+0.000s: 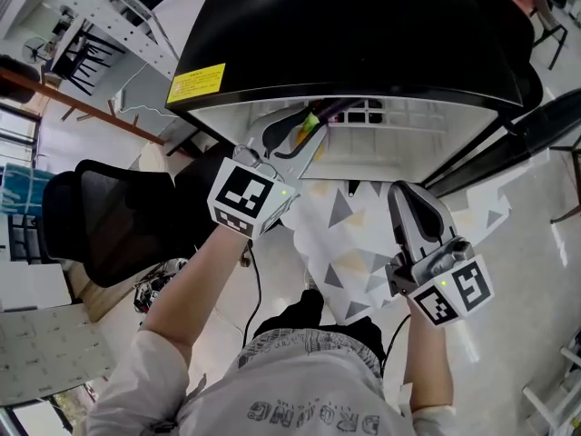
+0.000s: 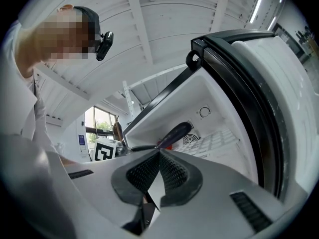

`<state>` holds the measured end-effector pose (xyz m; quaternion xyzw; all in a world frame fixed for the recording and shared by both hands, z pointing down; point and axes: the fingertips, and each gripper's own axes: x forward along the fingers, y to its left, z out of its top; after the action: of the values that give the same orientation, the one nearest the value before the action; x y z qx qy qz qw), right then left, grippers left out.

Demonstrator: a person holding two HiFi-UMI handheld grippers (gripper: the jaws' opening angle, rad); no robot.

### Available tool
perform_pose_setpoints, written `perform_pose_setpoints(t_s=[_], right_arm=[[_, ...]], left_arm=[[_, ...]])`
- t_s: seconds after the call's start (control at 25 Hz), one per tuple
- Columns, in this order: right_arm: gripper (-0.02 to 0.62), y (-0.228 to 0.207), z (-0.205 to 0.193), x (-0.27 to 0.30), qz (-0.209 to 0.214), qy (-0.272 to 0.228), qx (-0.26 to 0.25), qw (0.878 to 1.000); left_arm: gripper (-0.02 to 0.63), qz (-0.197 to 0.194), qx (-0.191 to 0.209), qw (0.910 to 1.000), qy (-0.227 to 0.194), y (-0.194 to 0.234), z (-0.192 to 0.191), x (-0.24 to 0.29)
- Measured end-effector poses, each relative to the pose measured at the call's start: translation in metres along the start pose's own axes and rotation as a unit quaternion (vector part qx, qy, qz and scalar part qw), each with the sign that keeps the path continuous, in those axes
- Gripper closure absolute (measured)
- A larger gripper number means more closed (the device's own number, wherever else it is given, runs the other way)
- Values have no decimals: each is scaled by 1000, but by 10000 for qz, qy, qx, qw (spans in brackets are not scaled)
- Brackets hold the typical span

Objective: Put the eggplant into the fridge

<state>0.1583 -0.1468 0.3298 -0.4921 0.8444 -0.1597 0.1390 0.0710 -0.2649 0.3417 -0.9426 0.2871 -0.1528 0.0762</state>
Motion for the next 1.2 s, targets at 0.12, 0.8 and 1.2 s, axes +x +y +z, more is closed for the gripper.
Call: perform_pose_setpoints(t_s=[0.12, 0.8, 1.2], right_arm=[[594, -3, -1, 2, 32, -38, 55, 10000], [595, -22, -15, 3, 81, -3, 251, 9997], [594, -21, -14, 3, 161, 30, 230, 9996]], left_arm=[[492, 20, 186, 9998, 61, 1, 5, 13], [492, 270, 586, 9953, 723, 11, 1, 56], [492, 329, 888, 9881, 1210, 9, -4, 64]])
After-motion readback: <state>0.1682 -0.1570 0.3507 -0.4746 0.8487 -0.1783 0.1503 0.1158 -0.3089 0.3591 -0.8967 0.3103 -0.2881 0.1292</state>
